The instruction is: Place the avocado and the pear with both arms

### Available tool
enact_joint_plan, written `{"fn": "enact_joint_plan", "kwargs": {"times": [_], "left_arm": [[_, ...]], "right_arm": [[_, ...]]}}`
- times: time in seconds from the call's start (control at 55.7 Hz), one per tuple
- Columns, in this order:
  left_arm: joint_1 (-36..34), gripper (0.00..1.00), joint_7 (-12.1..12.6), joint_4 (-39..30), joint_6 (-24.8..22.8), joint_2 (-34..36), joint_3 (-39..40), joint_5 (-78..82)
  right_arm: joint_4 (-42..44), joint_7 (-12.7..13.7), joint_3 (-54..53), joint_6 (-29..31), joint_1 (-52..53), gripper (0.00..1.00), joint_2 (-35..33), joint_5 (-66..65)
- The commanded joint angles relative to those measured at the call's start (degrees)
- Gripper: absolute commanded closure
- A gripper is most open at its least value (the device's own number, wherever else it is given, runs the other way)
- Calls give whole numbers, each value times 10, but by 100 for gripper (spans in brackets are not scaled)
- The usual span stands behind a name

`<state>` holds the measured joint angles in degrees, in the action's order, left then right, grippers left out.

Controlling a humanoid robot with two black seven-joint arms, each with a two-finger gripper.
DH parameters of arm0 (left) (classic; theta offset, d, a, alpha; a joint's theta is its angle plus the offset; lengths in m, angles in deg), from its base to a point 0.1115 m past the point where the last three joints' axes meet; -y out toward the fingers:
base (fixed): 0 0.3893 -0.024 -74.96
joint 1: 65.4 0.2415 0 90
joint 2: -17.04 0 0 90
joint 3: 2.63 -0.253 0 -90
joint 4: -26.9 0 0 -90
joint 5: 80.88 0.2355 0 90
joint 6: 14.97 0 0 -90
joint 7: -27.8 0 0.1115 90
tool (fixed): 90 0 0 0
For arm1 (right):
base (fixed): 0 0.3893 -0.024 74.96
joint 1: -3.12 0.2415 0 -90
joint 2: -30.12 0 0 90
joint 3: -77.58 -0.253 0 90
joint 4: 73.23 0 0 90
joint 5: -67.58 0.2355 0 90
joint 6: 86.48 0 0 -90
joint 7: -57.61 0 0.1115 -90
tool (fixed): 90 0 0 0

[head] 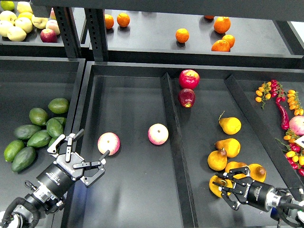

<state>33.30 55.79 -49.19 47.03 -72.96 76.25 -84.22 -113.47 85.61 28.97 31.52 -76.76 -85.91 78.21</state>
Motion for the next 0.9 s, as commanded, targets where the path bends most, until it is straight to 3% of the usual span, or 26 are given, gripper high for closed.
{"fn": "enact_joint_plan", "kwargs": {"times": [0.0, 0.09, 0.234, 0.359, 0.539, 0.88], "left_arm": [[0, 1, 0, 0, 0, 0, 0, 0], [0, 1, 0, 0, 0, 0, 0, 0], [0, 1, 0, 1, 0, 0, 0, 0], [0, 1, 0, 1, 0, 0, -2, 0], [0, 1, 0, 1, 0, 0, -2, 0], [0, 1, 0, 2, 0, 0, -3, 0]], "right_arm": [[-4, 0, 0, 0, -1, 75, -1, 0], [-5, 0, 0, 0, -5, 66, -2, 0], [-9, 0, 0, 0, -5, 41, -8, -3], [-19, 0, 0, 0, -5, 31, -19, -3], [-38, 0, 7, 0, -4, 7, -37, -3], [-106, 0, 6, 0, 6, 1, -122, -7]]}}
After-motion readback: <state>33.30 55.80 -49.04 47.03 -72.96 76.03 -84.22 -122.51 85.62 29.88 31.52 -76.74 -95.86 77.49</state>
